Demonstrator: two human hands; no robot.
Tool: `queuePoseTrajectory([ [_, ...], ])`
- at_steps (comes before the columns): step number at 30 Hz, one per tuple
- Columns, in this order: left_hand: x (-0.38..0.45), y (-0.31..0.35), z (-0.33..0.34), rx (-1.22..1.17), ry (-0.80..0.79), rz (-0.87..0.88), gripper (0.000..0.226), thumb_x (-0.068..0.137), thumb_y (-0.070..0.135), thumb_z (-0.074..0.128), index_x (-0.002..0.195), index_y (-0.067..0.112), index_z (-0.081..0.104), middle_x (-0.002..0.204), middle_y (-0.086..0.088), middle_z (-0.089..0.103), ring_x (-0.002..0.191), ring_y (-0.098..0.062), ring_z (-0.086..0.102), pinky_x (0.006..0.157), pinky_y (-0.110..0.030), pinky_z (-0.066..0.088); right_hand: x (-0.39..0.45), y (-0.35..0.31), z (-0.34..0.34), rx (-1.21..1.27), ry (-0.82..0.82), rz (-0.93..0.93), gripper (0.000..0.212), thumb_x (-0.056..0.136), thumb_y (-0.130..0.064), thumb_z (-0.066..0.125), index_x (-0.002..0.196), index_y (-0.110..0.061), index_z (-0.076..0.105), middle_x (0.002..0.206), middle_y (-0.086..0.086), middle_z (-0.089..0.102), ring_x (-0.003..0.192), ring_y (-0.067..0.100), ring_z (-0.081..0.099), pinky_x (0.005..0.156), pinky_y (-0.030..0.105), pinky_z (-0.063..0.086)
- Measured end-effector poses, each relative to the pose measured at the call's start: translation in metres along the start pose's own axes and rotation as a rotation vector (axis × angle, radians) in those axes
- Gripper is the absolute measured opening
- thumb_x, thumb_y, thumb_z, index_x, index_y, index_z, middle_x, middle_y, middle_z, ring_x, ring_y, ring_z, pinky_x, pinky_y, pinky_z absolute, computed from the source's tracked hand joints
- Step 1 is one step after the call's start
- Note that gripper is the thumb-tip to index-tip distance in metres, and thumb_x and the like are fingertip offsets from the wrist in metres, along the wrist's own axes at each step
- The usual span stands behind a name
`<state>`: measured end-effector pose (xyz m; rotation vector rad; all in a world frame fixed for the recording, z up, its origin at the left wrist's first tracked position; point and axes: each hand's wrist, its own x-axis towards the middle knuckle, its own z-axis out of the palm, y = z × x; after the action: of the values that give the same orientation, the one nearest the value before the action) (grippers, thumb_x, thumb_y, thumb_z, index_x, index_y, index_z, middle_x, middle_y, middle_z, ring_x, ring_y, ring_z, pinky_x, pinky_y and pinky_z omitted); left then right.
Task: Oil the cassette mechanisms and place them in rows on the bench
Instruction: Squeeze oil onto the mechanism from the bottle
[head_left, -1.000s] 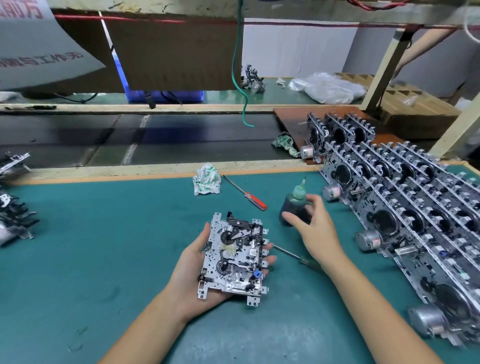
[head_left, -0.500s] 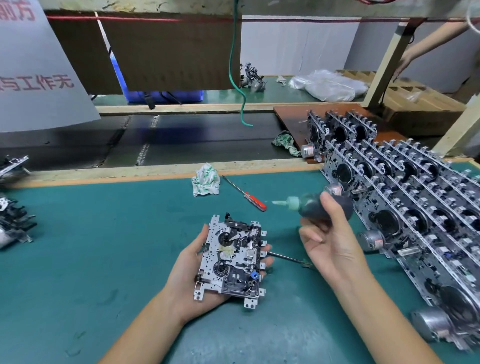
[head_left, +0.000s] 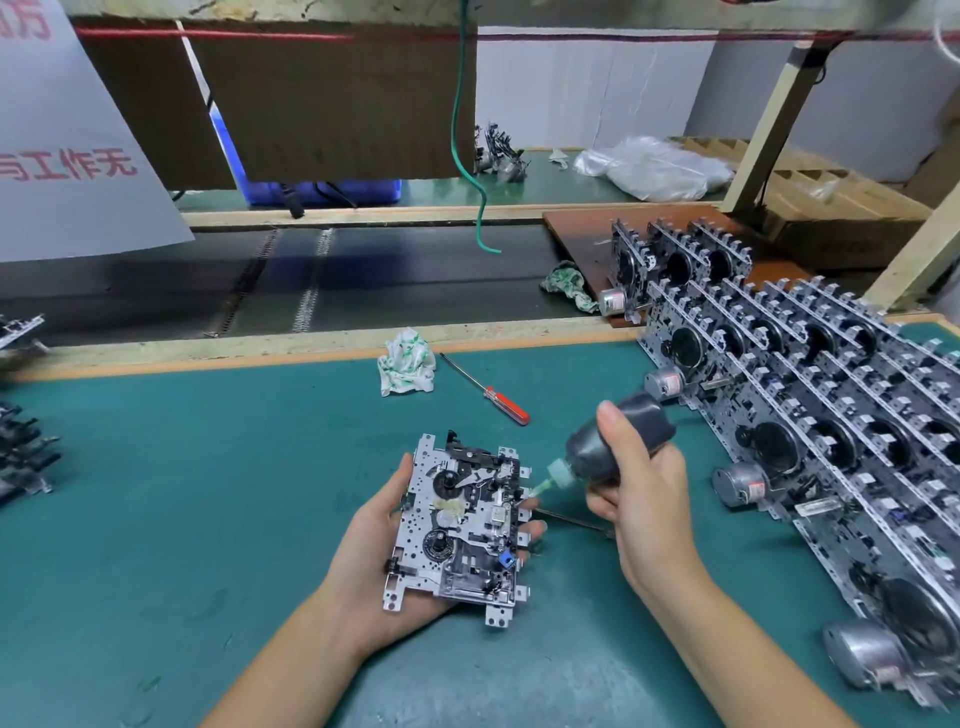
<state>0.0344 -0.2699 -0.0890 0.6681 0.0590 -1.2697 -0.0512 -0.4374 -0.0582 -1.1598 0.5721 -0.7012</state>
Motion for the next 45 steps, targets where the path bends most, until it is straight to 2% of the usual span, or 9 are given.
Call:
queuePoseTrajectory([
  [5,-0.001,0.0,0.0,-0.001,-0.004,0.0,0.071,0.09,0.058,0.038,0.126,-0.001,0.058,0.136,-0.029,0.049,0.121,-0.046,0.051,0.104,-0.054,0.037,-0.001,0.0,0.001,-0.007,-0.015,0.009,0.044,0.07,-0.038,0.077,0.061,-0.02,0.037,0.049,-0.007,0.028,0.035,0.002,0.023,0.035,0.012,0.023],
  [12,-0.001,0.0,0.002,0.01,0.017,0.004,0.071,0.09,0.057,0.039,0.127,0.0,0.057,0.136,-0.028,0.048,0.121,-0.046,0.051,0.103,-0.052,0.039,-0.001,0.003,0.001,-0.042,-0.008,-0.011,0.037,0.089,-0.025,0.06,0.06,-0.021,0.036,0.045,-0.013,0.028,0.035,0.0,0.024,0.035,0.011,0.024],
  [20,-0.001,0.0,0.002,0.016,0.023,0.004,0.071,0.09,0.058,0.039,0.126,-0.001,0.059,0.135,-0.028,0.05,0.12,-0.045,0.052,0.105,-0.052,0.037,-0.002,0.002,0.002,-0.018,-0.014,-0.017,0.044,0.077,-0.035,0.072,0.06,-0.021,0.034,0.048,-0.009,0.024,0.037,0.004,0.02,0.036,0.011,0.022],
  [23,-0.001,0.0,0.001,0.022,0.024,0.006,0.071,0.09,0.058,0.039,0.124,-0.001,0.06,0.134,-0.028,0.051,0.119,-0.046,0.053,0.105,-0.053,0.035,-0.002,0.004,0.001,-0.028,-0.02,-0.036,0.04,0.081,-0.034,0.066,0.054,-0.023,0.039,0.046,-0.012,0.028,0.036,0.002,0.024,0.036,0.011,0.024],
  [28,0.001,0.0,-0.001,0.01,0.012,0.008,0.072,0.091,0.058,0.037,0.123,-0.002,0.06,0.133,-0.029,0.051,0.12,-0.045,0.052,0.106,-0.054,0.035,-0.001,-0.001,-0.001,-0.082,-0.059,-0.107,0.03,0.069,-0.039,0.079,0.055,-0.019,0.062,0.047,-0.006,0.048,0.034,0.01,0.039,0.034,0.019,0.036],
  [32,0.002,-0.001,-0.001,0.039,-0.008,0.008,0.075,0.091,0.06,0.034,0.126,-0.002,0.058,0.135,-0.028,0.049,0.122,-0.044,0.051,0.107,-0.054,0.032,0.007,-0.008,-0.009,-0.045,-0.049,-0.153,0.038,0.057,-0.035,0.085,0.08,-0.016,0.062,0.07,0.001,0.067,0.06,0.018,0.065,0.053,0.025,0.053],
  [38,0.0,-0.002,-0.004,0.012,-0.068,0.018,0.089,0.085,0.072,0.032,0.128,-0.003,0.055,0.138,-0.028,0.046,0.126,-0.045,0.045,0.107,-0.054,0.035,0.025,0.003,-0.023,-0.45,-0.066,-0.156,0.039,0.072,-0.011,0.078,0.092,-0.026,0.048,0.095,-0.003,0.072,0.086,0.017,0.061,0.082,0.033,0.046],
  [42,-0.004,-0.004,-0.002,-0.01,-0.153,0.017,0.104,0.077,0.082,0.034,0.134,-0.005,0.047,0.143,-0.03,0.039,0.132,-0.045,0.038,0.109,-0.057,0.03,0.03,0.013,-0.023,-0.413,-0.145,-0.103,0.04,0.078,0.005,0.07,0.092,-0.024,0.046,0.107,0.008,0.067,0.081,0.0,0.063,0.079,0.015,0.048],
  [45,-0.007,-0.004,0.002,-0.04,-0.201,0.021,0.108,0.074,0.083,0.038,0.136,-0.005,0.042,0.145,-0.031,0.035,0.134,-0.045,0.035,0.112,-0.057,0.026,0.024,0.011,-0.021,-0.523,-0.06,-0.223,0.042,0.078,-0.004,0.073,0.096,-0.027,0.043,0.109,0.001,0.059,0.09,0.004,0.06,0.083,0.019,0.046],
])
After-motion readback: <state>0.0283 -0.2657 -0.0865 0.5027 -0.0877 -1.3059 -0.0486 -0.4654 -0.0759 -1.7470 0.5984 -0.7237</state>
